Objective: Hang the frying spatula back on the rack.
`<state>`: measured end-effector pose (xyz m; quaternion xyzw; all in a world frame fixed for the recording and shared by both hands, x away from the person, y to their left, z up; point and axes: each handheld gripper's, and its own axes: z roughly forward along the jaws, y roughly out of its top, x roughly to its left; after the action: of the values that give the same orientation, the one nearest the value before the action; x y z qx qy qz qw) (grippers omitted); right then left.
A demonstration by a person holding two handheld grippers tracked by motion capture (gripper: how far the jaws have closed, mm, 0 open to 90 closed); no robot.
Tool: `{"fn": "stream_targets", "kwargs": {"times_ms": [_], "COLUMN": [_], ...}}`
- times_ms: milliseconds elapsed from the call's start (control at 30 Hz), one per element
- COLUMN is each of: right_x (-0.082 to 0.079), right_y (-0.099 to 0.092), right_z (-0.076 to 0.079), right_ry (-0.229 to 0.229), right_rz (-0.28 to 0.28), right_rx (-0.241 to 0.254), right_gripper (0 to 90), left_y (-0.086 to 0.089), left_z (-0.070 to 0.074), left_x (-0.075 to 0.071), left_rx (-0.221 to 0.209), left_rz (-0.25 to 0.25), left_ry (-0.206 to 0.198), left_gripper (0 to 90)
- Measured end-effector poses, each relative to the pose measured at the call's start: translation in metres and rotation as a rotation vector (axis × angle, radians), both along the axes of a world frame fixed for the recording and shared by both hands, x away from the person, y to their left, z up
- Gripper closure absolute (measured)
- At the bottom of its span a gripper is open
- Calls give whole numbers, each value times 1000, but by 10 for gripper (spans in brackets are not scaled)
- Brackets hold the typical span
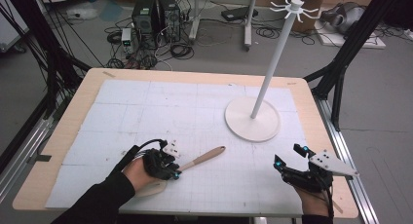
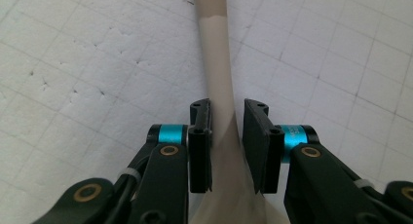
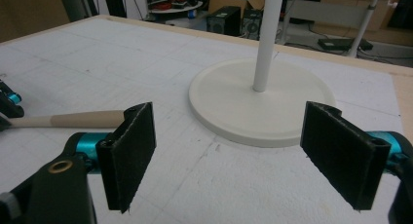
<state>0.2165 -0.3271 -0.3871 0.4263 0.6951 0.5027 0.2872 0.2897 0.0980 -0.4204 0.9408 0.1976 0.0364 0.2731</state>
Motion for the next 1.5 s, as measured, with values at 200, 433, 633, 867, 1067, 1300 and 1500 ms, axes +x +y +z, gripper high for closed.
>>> {"fn": "stream_targets", "kwargs": {"times_ms": [200,433,633,867,1067,1300,1500], "right_x": [0,0,0,-1,-1,-1,2], "right_y": [0,1,0,-1,-1,1,10], "right_z": [0,0,0,0,0,-1,-1], "right_ry": [-2,7,4,1,2,10,29], "right_rz": [4,6,5,4,5,11,38], "right_rx": [-3,3,2,4,5,12,61], "right_gripper": [193,194,194,195,195,195,194], "left_y": [-2,-1,-1,2,8,17,22], "left_z": [0,0,-1,-2,-1,8,16], "left_x": [-1,-1,-2,-2,-3,-4,-8], "left_rx": [8,1,-2,-40,-78,-176,-262], "left_rz": [17,19,22,54,73,121,150], "left_ry": [-14,-8,-14,-5,-11,-46,-108], "left_gripper": [745,763,772,774,774,774,773]}}
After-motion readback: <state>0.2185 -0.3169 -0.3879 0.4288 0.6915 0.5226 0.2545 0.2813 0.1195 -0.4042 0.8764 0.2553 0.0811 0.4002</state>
